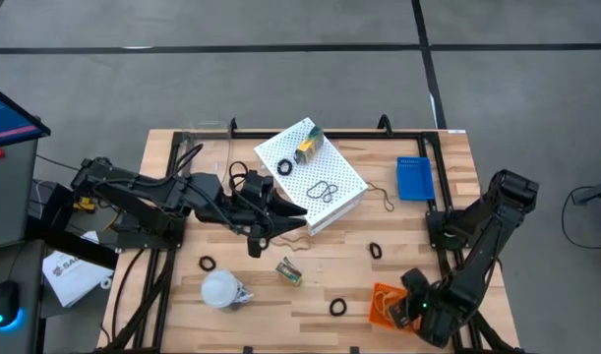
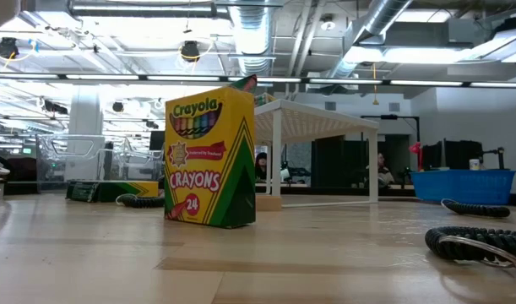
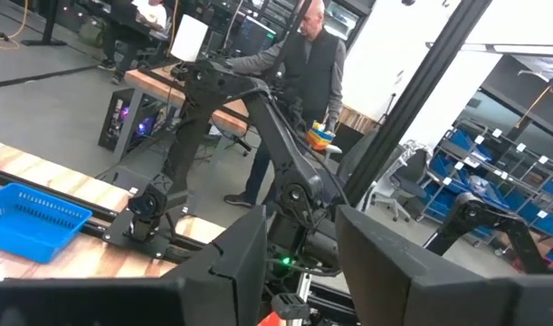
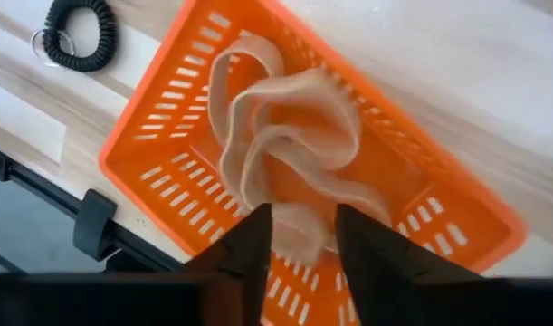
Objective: Pick & Place Office Desk Supplies
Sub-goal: Put the brown rubber band into the orange bin
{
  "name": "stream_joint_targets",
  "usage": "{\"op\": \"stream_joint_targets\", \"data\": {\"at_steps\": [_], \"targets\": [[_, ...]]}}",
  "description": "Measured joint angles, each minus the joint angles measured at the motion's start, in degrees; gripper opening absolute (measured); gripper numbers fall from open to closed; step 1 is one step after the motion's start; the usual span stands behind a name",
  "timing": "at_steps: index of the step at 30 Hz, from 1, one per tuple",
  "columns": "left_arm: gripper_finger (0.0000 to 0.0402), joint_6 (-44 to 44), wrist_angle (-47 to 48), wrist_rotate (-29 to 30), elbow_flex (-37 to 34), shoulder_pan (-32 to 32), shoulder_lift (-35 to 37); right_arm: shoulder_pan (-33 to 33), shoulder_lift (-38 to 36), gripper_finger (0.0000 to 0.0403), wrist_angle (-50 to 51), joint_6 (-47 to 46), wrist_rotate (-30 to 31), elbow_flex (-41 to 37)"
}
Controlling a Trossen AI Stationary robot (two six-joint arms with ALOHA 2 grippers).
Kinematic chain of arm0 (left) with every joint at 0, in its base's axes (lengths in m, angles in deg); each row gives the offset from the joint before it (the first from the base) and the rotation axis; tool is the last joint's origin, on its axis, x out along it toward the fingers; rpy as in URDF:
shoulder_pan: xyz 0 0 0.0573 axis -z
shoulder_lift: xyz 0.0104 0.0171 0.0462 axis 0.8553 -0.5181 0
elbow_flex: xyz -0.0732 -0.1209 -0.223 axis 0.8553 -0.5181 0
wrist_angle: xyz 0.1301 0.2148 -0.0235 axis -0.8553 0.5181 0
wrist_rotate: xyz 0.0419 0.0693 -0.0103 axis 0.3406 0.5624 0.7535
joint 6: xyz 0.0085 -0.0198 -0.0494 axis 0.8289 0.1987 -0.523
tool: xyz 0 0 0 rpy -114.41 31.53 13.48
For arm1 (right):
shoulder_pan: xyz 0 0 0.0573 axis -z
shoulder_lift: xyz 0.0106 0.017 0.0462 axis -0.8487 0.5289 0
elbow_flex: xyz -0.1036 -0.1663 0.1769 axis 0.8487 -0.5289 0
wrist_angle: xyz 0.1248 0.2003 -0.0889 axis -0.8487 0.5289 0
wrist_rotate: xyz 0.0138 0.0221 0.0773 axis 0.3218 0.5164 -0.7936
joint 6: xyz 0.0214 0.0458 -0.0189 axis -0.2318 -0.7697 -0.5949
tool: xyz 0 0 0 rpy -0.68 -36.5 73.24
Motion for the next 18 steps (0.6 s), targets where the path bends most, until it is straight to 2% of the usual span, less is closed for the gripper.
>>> {"op": "stream_joint_targets", "data": {"at_steps": [4,7,10,18], "targets": [[0.0127,0.1,0.0,0.0,0.0,0.0,0.0,0.1,-1.1,0.0169,1.5,0.0,0.1,0.0],[0.0127,0.1,0.0,0.0,0.0,0.0,0.0,0.1,-2.1,0.0183,2.5,0.0,1.2,0.0],[0.0127,0.1,1.6,0.0,0.0,0.0,0.0,0.5,-3.6,0.0186,2.9,0.1,3.5,0.0],[0.0127,-4.7,11.1,-0.4,0.0,0.0,0.0,3.6,-9.8,0.0169,4.6,3.9,15.1,0.0]]}}
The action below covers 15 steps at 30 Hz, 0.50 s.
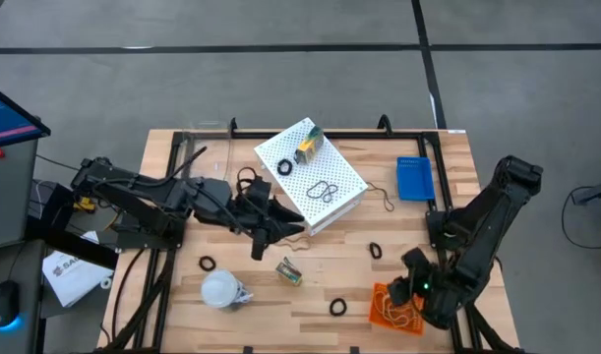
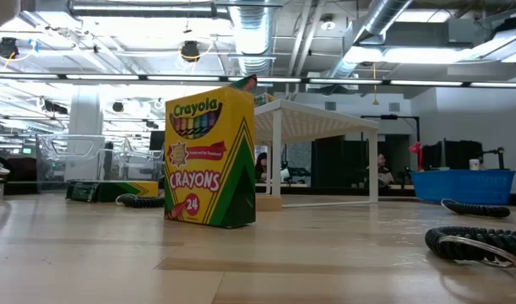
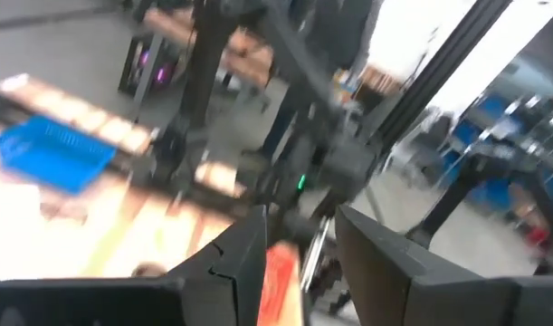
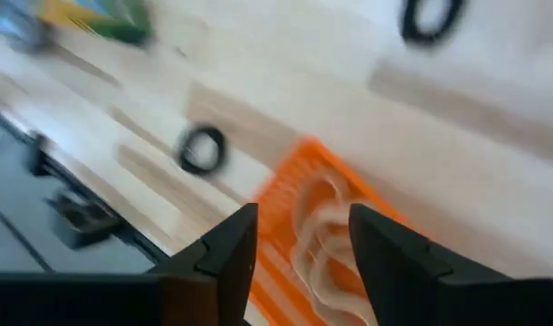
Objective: Pick & Place Office Desk Supplies
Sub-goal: Put the brown rubber band into the orange bin
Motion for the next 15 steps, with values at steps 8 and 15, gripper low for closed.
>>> {"op": "stream_joint_targets", "data": {"at_steps": [8,15], "targets": [[0.0127,-9.7,28.9,1.8,0.1,0.1,3.8,5.7,-5.6,0.0154,0.5,8.7,4.3,0.0],[0.0132,5.9,41.6,0.0,0.0,-1.5,3.3,9.6,-8.5,0.0156,0.9,15.0,4.5,0.0]]}}
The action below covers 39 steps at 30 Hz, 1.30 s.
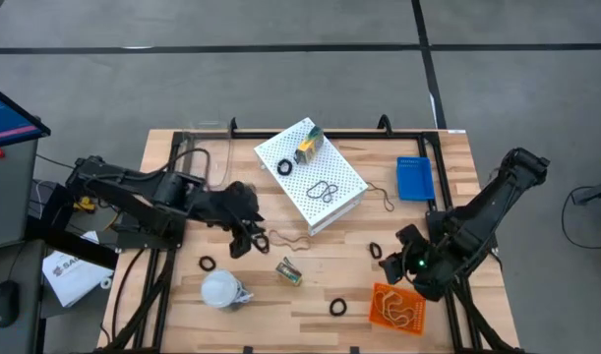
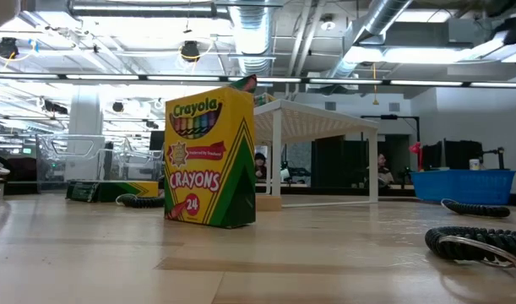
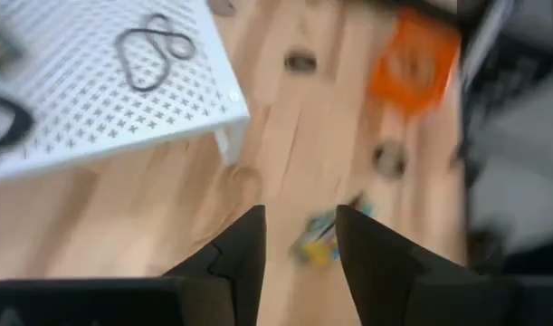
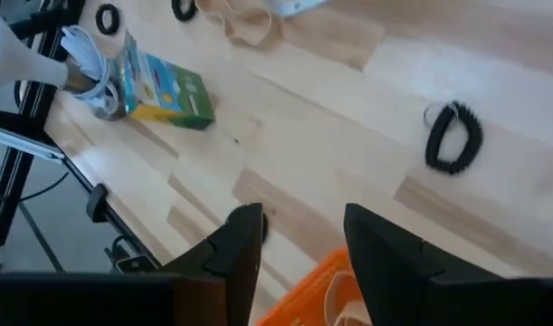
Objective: Pick & Place Office Desk Supplies
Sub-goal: Put the brown rubber band into the orange bin
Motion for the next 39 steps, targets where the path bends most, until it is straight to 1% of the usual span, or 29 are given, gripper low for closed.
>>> {"op": "stream_joint_targets", "data": {"at_steps": [2,5,9,13,16,18,20,26,30,34,39], "targets": [[0.0142,7.2,2.3,-2.6,0.0,-1.6,-1.4,1.2,-1.0,0.0159,0.0,1.8,0.0,0.0],[0.0164,14.3,5.0,-4.1,-0.1,-4.3,-3.9,2.4,-2.7,0.0162,0.0,2.5,0.4,0.0],[0.0195,19.5,0.4,-5.6,-3.4,-7.1,-6.1,2.3,-4.6,0.0162,0.0,0.9,2.6,0.0],[0.0216,19.8,-7.5,-9.0,-11.2,-8.5,-6.3,0.8,-5.5,0.0162,-0.1,-2.5,4.6,0.0],[0.0221,19.6,-13.5,-9.1,-18.1,-8.5,-5.3,-0.6,-5.5,0.0162,-0.3,-4.5,6.1,0.0],[0.0223,19.6,-19.7,-9.2,-22.4,-8.5,-5.1,-1.2,-5.5,0.0162,-0.3,-5.9,6.6,0.0],[0.0223,19.5,-24.0,-9.4,-26.2,-8.5,-5.2,-1.6,-5.5,0.0162,-0.3,-6.9,6.8,0.0],[0.0223,18.2,-37.7,-8.6,-35.6,-9.7,-5.4,-1.5,-5.8,0.0162,-0.4,-8.5,6.8,0.0],[0.0222,18.5,-44.0,-8.4,-39.5,-10.9,-5.4,-0.6,-5.9,0.0162,-0.6,-8.7,6.8,0.1],[0.0222,19.9,-44.5,-8.2,-40.7,-12.3,-5.4,0.7,-6.3,0.0162,-0.7,-8.6,6.8,0.1],[0.0222,26.1,-45.1,-9.2,-40.8,-12.4,-6.9,1.7,-6.6,0.0162,-0.8,-7.4,6.9,0.1]]}}
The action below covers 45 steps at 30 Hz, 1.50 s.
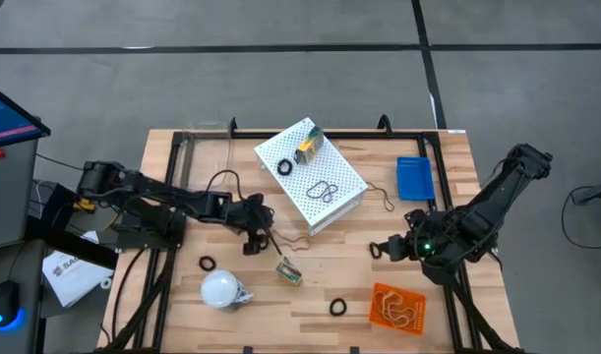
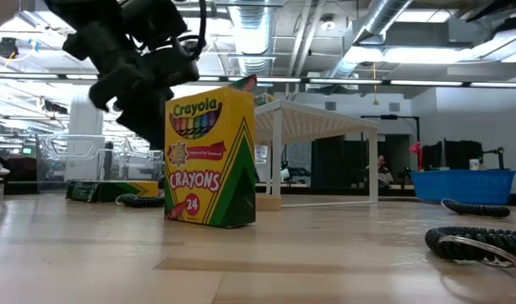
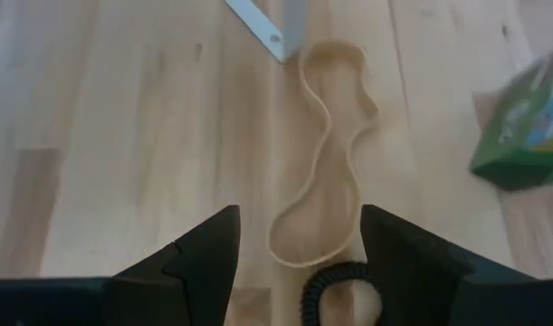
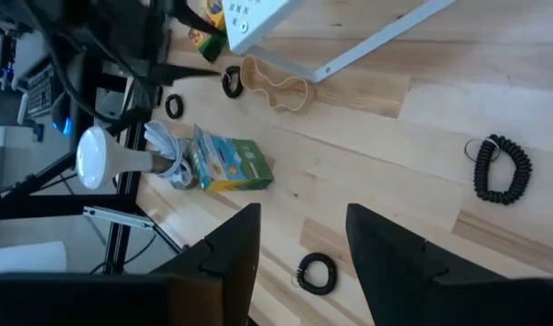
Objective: Pick & Place Office Desk Supplies
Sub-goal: Put the brown rubber band into the orange bin
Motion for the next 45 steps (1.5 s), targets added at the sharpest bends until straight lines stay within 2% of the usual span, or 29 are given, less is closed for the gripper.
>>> {"op": "stream_joint_targets", "data": {"at_steps": [5,10,18,24,30,33,37,43,45], "targets": [[0.0222,2.6,-1.6,-0.7,0.0,0.0,-3.8,0.6,0.0,0.0162,-0.4,0.2,0.0,0.0],[0.0220,2.7,-7.6,-0.7,0.1,0.0,-7.4,0.6,0.0,0.0162,-0.5,-0.1,0.0,0.0],[0.0180,2.9,-10.3,-1.5,0.1,0.0,-13.9,0.6,0.0,0.0162,-0.7,-1.1,-0.1,0.0],[0.0123,2.4,-13.3,0.8,0.2,0.1,-15.3,0.6,0.0,0.0162,-1.2,-1.1,-0.3,0.0],[0.0014,-1.8,-12.8,2.2,0.2,-0.5,-15.1,0.6,0.0,0.0162,-1.3,-0.9,-0.3,0.0],[0.0006,-4.9,-12.9,2.3,0.2,-0.7,-15.1,0.6,0.0,0.0162,-1.3,-0.7,-0.3,0.0],[0.0002,-5.8,-11.6,3.0,1.0,-0.7,-11.1,0.6,0.0,0.0162,-1.3,0.2,0.0,0.0],[0.0001,-6.2,-4.3,4.0,2.6,-1.1,1.7,0.6,0.1,0.0162,-1.1,2.2,0.3,0.0],[0.0001,-6.2,-1.2,4.0,3.7,-1.2,6.1,0.6,0.1,0.0162,-1.2,2.4,2.0,0.0]]}}
